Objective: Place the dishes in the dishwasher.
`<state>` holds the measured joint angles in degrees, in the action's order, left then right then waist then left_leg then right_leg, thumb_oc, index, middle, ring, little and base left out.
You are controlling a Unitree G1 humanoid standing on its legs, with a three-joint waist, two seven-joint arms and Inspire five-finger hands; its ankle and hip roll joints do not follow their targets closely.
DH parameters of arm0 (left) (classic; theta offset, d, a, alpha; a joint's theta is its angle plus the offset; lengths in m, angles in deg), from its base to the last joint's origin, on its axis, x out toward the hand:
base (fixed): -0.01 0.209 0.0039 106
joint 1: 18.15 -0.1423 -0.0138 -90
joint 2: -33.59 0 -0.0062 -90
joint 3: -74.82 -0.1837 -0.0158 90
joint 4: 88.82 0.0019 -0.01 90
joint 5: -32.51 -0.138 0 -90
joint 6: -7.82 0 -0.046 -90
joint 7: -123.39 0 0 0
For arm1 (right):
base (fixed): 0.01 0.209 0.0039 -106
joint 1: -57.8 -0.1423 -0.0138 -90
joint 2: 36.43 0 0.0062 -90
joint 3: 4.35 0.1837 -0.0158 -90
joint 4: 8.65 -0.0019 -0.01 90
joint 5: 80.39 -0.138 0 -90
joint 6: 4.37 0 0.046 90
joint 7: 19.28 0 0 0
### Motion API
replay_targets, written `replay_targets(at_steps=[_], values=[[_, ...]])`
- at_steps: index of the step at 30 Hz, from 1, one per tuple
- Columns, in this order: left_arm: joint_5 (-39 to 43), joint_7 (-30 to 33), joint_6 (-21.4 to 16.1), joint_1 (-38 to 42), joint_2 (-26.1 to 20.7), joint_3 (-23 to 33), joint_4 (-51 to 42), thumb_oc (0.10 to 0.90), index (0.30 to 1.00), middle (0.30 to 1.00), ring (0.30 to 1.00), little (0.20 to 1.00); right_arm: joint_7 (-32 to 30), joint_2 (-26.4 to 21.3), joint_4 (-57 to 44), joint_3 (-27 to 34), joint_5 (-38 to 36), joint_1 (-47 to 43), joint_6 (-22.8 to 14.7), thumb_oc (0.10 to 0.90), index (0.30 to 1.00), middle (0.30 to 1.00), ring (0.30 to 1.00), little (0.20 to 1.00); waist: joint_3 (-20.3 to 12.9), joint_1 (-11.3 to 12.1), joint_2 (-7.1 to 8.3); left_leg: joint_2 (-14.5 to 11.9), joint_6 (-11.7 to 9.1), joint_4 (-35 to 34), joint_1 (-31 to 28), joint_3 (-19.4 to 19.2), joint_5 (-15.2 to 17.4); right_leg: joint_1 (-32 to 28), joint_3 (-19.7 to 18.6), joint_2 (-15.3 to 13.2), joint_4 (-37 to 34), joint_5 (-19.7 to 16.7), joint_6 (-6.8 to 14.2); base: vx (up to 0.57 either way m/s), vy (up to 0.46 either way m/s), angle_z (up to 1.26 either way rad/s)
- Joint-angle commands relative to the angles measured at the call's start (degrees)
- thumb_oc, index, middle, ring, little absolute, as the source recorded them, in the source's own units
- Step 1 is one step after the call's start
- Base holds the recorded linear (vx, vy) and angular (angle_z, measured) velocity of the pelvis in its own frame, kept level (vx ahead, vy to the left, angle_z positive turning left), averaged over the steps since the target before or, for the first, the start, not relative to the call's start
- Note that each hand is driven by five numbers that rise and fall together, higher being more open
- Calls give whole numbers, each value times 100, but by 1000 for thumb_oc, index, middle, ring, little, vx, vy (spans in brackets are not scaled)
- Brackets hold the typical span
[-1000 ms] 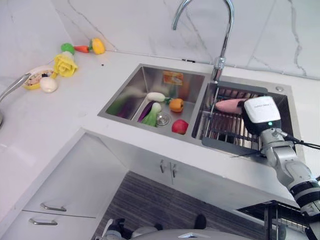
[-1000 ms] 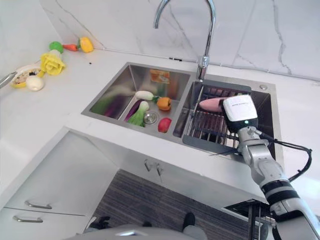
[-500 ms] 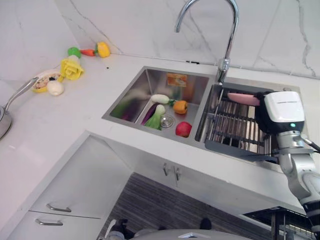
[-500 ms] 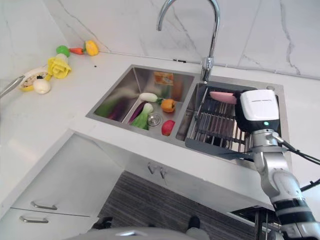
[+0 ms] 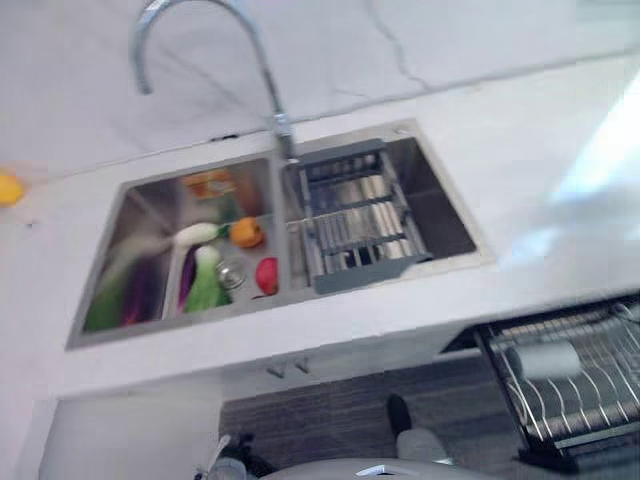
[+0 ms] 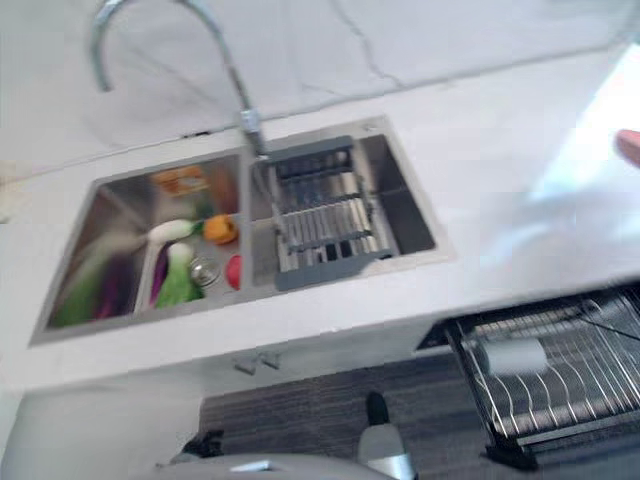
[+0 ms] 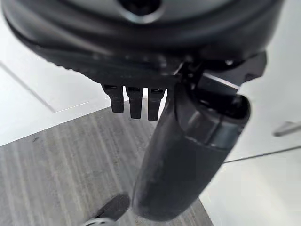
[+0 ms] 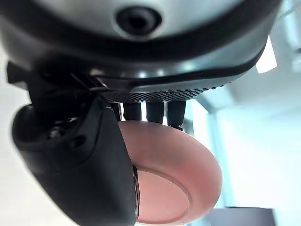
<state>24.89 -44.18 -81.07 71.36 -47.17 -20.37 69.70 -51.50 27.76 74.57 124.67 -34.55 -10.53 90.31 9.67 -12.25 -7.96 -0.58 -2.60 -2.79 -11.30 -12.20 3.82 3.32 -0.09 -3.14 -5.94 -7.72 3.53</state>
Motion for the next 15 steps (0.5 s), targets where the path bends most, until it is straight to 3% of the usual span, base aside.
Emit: replay_targets(at_steps=[1,7,11,12,15], values=[[275,128,-147,201,-365,45,262,800,900,900,900,900,-568,-175,-453,137,-125,-337,3,400,300,300,300,300,-179,-26,214,-297,-188,-221,301,-164,-234,-663,-108,-208,149,670,544,18,73,-54],[159,-25,-319,134,-407,-224,83,800,900,900,900,900,-401,170,-353,-136,-266,-249,-212,400,300,300,300,300,-52,-504,-29,-187,-89,-221,260,-474,-114,-397,-638,-168,271,607,593,30,78,-59],[224,13,-267,449,-382,-265,-8,800,900,900,900,900,-214,52,-273,-471,-127,-362,-235,400,300,300,300,300,-11,-503,-65,-149,-69,-221,257,-570,-92,-295,-728,-176,343,588,610,-6,20,-27],[-99,296,-352,24,-67,-517,81,800,900,900,900,900,-457,87,43,-737,-266,-400,-240,400,300,300,300,300,50,-358,-22,-148,-61,-221,265,-525,-117,-312,-659,-196,356,599,586,-67,-31,3],[-48,167,-275,330,-140,-475,50,800,900,900,900,900,-231,133,37,-909,48,-186,-282,400,300,300,300,300,112,-329,4,-149,-72,-221,310,-505,-131,-288,-611,-215,339,594,593,-54,-25,-4]])
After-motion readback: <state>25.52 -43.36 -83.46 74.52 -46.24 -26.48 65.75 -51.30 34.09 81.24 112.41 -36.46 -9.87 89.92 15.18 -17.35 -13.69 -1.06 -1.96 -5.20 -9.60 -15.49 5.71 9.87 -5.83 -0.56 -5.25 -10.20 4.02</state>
